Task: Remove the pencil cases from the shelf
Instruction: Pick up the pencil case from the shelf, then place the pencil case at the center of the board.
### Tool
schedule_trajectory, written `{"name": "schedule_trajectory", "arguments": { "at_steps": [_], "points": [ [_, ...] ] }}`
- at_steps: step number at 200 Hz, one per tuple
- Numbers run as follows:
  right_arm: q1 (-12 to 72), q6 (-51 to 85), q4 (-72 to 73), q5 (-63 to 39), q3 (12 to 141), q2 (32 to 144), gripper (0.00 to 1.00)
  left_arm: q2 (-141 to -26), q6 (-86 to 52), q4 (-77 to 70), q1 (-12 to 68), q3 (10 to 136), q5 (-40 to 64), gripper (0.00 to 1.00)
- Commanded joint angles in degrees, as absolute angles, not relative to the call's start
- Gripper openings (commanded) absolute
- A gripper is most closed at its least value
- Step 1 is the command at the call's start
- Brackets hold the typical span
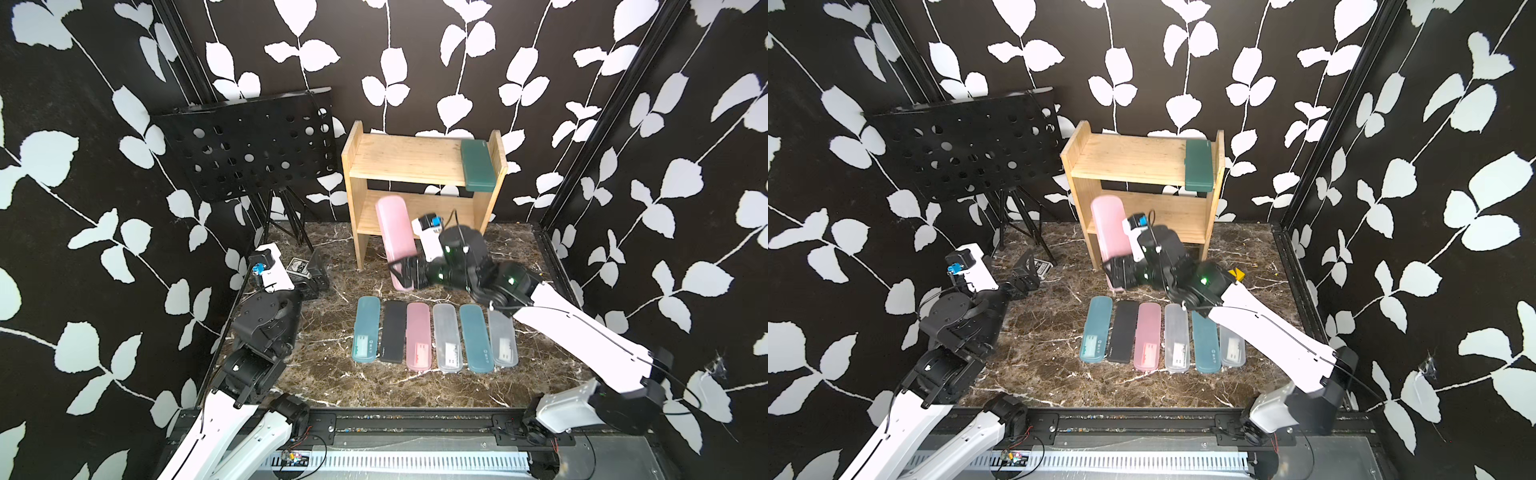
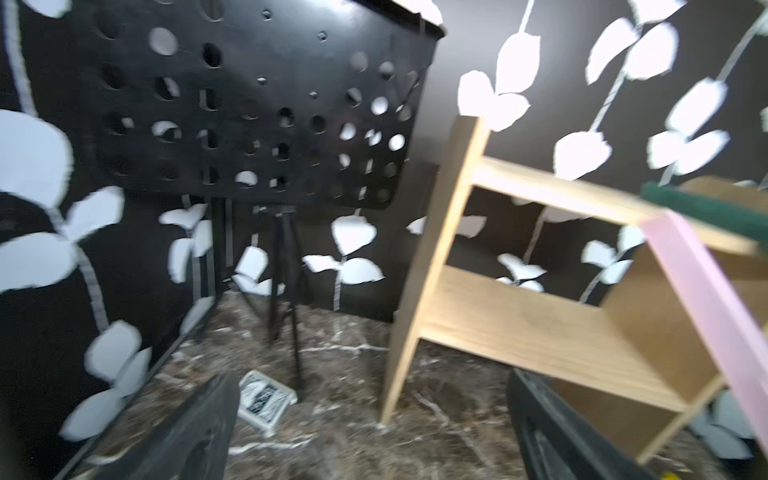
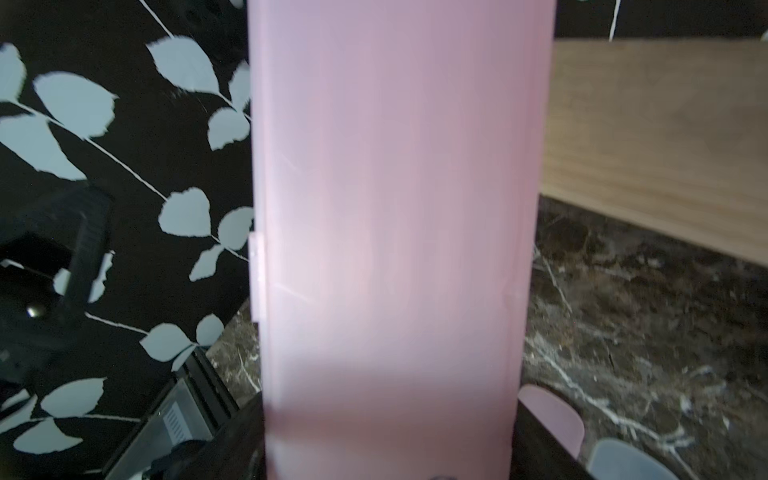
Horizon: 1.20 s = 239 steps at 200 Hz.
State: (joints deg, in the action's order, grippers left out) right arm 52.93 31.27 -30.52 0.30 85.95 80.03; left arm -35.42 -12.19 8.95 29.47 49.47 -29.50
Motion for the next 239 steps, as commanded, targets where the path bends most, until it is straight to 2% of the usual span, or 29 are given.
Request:
{"name": "schedule_trajectory", "arguments": {
  "at_steps": [1, 20, 44, 123, 154, 239],
  "points": [
    [54.07, 36.03, -29.36, 4.68, 77.94, 77.54, 0.66, -37.11, -9.23, 16.11, 29.27, 50.28, -34.2, 0.99],
    [56.7, 40.18, -26.46, 4.16, 72.08, 77.67, 0.66, -38.25, -10.22, 16.31, 29.27, 49.8, -33.63, 0.99],
    [61.74, 46.52, -18.54, 3.31, 70.28, 83.08, 0.66, -40.25, -11.94, 18.55, 29.2, 51.49, -32.71, 0.99],
    [70.28, 59.62, -5.37, 3.59, 87.07, 112.03, 0.67, -46.48, -12.3, 35.28, 28.83, 65.74, -30.11, 0.99],
    [71.76, 60.85, -6.71, 6.28, 92.95, 118.75, 0.67, -45.51, -12.22, 35.23, 28.44, 64.61, -29.2, 0.99],
    [72.07, 66.2, -11.63, 12.22, 98.78, 127.16, 0.71, -45.59, -13.26, 36.2, 27.6, 63.4, -26.58, 0.99]
  ]
}}
